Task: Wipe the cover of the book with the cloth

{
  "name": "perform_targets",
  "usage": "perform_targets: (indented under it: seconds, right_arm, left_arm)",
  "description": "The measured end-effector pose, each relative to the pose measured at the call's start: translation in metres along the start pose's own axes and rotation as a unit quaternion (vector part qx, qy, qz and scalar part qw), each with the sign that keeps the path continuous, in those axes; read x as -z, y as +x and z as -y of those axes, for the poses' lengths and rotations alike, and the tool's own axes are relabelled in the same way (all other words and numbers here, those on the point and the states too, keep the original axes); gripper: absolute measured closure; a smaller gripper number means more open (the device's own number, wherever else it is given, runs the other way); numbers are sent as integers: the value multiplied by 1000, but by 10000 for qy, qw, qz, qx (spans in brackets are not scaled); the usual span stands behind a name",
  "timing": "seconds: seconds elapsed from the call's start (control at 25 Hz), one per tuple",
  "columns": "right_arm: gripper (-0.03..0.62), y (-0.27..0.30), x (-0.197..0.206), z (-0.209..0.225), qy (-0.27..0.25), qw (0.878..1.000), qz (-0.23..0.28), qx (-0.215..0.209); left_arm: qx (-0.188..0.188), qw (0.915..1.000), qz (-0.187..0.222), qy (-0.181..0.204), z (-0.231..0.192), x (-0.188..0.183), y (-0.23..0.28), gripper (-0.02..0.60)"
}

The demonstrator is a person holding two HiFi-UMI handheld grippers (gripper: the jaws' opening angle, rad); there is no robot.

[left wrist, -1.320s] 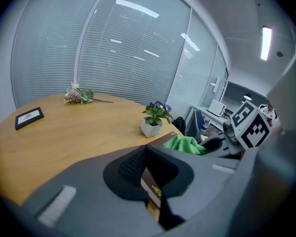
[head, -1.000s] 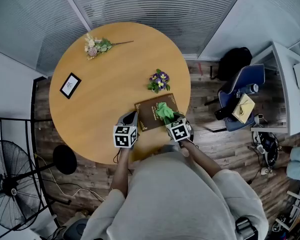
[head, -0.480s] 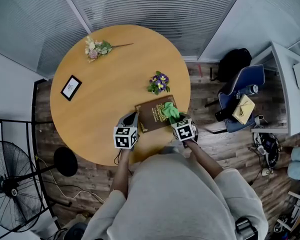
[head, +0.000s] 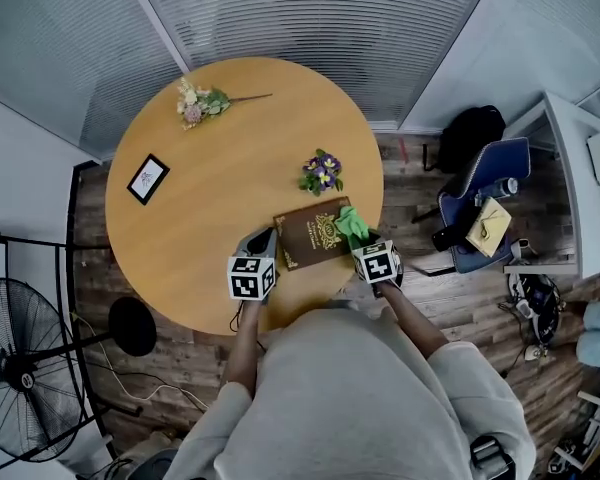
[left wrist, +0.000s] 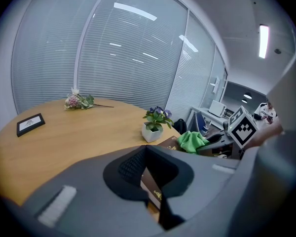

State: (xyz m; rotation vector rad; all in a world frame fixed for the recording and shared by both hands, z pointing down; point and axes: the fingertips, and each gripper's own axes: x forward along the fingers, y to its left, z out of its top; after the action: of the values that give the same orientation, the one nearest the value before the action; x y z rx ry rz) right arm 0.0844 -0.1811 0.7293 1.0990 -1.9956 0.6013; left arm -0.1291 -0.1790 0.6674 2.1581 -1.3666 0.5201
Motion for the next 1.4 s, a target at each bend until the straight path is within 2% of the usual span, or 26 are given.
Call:
perform_targets:
  seconds: [0.44,0.76,1.0,1.4]
  right_arm:
    - [496,6,-3,29,25,9995,89,307]
    - [496,0,-17,54,265,9977,239,573]
    - [496,-11,-38,50,19,9971,553,528]
    - [496,-30,-86,21,-179,9921,1224,213]
  left_arm:
    - [-191,9998,103,-36,-11,-4,-12,572]
    - [-312,9994,154,-35,-18,-6,-20,572]
    - [-394,9990,204,-71,-23,-8,-24,572]
    - [-502,9982,307,-117,-31,-14,-28,572]
